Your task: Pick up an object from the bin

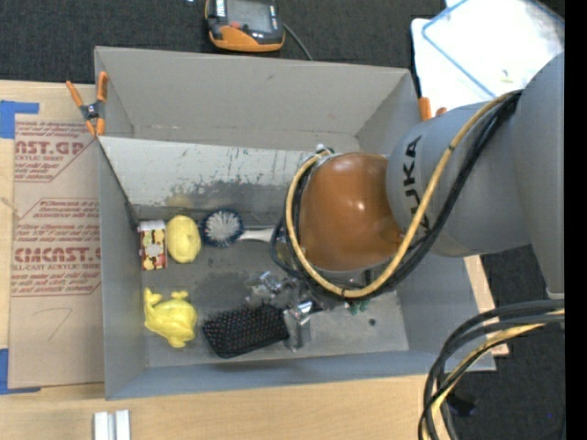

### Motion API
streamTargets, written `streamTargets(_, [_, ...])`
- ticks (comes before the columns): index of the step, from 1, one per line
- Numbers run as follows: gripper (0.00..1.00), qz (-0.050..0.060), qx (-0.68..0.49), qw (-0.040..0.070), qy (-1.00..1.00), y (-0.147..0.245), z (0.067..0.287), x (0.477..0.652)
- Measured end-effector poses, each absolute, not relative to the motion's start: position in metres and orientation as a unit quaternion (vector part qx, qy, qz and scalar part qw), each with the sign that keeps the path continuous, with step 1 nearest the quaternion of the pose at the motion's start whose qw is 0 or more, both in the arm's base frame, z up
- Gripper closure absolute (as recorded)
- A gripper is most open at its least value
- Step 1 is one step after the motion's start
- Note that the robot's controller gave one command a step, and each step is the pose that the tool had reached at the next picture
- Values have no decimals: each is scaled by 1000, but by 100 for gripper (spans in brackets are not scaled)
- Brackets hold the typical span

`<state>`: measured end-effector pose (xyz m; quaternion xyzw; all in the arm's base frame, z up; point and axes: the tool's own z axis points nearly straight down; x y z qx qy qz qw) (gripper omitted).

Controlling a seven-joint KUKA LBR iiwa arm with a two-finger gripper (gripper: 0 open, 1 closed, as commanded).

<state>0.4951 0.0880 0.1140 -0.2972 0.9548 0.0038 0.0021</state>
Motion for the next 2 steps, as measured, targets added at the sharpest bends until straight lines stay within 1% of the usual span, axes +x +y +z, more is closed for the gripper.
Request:
streamTargets(1, [100,3,-297,5,955,88,139,497])
streamTargets(2, [100,4,-297,4,955,88,153,496])
